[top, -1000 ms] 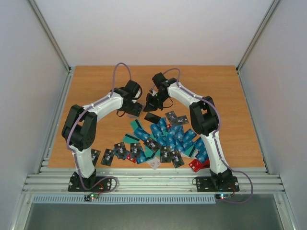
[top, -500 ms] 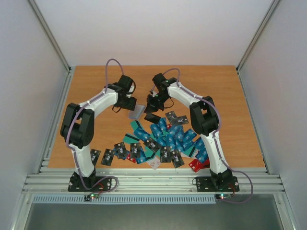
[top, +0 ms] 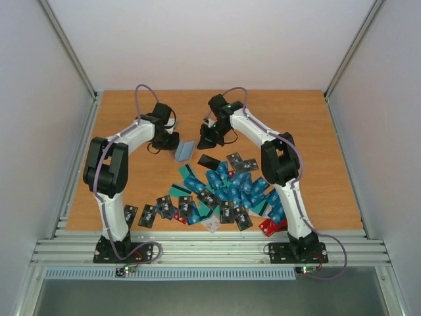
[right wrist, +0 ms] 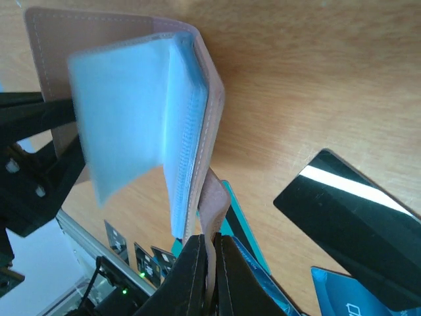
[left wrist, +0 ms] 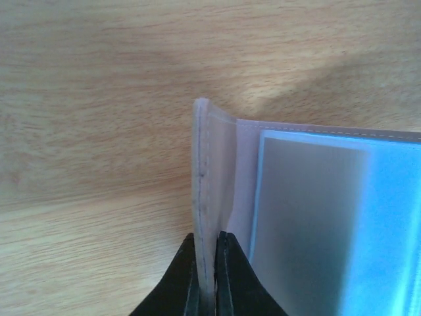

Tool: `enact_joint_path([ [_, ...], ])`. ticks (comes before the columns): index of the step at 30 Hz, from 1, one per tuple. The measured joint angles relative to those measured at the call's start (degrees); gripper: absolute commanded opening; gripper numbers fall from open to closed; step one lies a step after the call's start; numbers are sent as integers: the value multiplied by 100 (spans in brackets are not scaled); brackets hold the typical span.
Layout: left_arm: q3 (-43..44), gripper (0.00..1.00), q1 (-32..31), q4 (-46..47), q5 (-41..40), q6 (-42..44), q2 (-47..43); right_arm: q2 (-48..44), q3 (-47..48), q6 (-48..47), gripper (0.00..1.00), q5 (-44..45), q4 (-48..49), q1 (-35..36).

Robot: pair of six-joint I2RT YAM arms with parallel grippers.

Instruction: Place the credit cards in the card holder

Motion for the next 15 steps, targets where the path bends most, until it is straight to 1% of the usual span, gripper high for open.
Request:
enact_joint_path([
  [4,-109,0,55,192,271,-157,0,236,374,-63,1,90,-175,-48],
  [7,-330,0,153,450,586,-448,0,492,638,-116,2,162,-295,-138],
  [10,-522,0,260,682,881,-798,0,739,809,-170,7,227,-426,-254],
  [15,-713,0,289,1029,1307,-1362,0,1016,1019,-315,19,374,-697,-398],
])
